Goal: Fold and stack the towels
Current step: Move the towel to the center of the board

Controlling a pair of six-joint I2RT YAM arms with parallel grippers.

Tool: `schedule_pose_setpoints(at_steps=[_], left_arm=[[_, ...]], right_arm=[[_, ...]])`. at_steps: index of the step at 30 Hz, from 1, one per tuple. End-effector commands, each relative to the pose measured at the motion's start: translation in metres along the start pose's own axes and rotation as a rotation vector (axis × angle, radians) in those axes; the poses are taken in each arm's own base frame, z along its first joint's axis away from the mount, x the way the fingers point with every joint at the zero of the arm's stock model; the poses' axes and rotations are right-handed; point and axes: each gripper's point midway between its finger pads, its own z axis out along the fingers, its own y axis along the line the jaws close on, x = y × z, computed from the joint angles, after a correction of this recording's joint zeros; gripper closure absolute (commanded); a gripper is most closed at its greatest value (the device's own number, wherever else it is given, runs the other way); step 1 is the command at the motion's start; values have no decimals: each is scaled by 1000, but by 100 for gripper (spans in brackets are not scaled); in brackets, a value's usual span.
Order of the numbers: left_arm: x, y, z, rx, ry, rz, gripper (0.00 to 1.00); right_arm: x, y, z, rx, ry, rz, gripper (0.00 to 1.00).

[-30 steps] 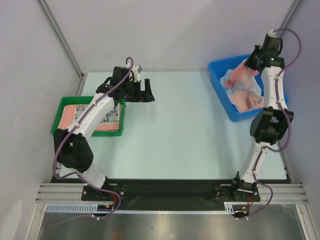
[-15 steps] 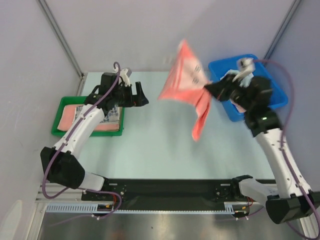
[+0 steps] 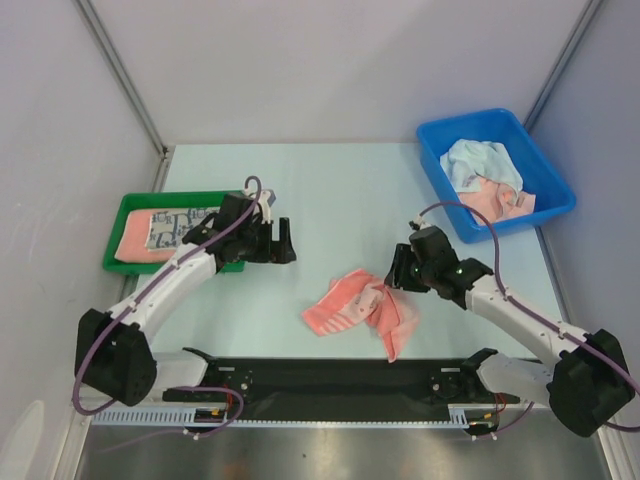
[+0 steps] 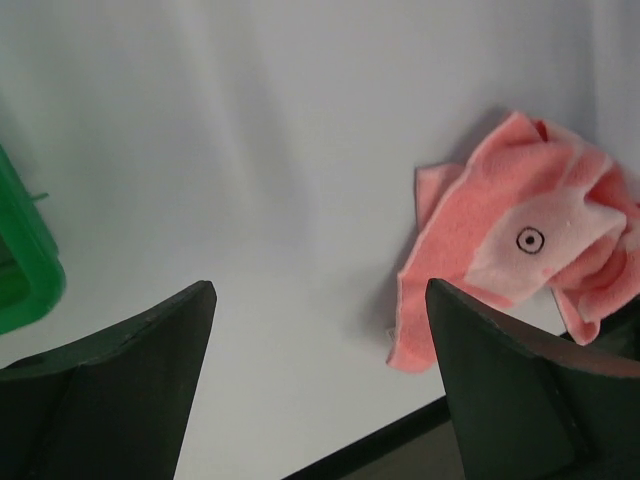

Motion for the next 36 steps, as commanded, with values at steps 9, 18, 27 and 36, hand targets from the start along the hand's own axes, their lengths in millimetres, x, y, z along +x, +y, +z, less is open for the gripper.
schedule_pose_setpoints(at_steps=[9, 18, 27, 36], left_arm=[[-17, 17, -43, -53, -160, -122, 3], [-34, 60, -63, -23, -241, -325, 5], [-28, 67, -62, -35, -236, -306, 5], [-27, 62, -60, 0, -248, -267, 7]], right_arm=[[-18, 131, 24, -453, 127, -754, 52], [71, 205, 55, -767, 321, -1070, 39], [94, 191, 94, -647, 474, -1129, 35], [71, 180, 95, -484, 329, -1099, 82]])
